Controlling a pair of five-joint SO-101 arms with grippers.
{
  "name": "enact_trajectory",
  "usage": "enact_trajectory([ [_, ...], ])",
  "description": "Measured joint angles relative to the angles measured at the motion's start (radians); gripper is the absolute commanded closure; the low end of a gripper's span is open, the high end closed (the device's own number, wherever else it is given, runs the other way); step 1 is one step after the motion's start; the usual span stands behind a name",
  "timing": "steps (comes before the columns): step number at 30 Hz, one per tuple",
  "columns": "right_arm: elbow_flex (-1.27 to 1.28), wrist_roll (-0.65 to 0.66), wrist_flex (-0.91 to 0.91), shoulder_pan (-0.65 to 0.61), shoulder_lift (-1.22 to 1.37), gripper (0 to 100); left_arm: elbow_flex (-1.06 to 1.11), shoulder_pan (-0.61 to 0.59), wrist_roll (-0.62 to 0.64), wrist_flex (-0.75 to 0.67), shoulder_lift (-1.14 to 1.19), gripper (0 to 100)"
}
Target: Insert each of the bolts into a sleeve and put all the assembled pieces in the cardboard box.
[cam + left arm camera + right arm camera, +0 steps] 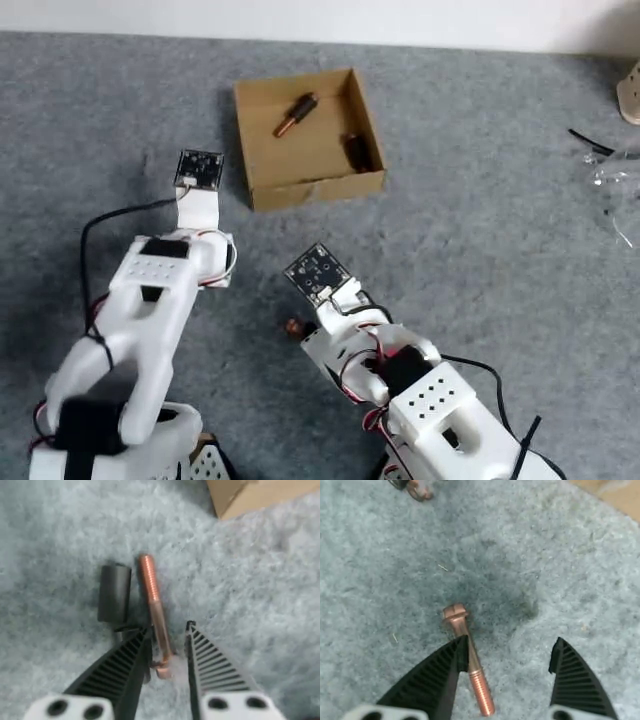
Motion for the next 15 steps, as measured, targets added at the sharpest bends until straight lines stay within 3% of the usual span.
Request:
enact_trajectory([
  [15, 0.0, 0.0, 0.0, 0.0, 0.0, 75.2, -0.091, 0.0, 0.058, 0.044, 0.144, 89],
])
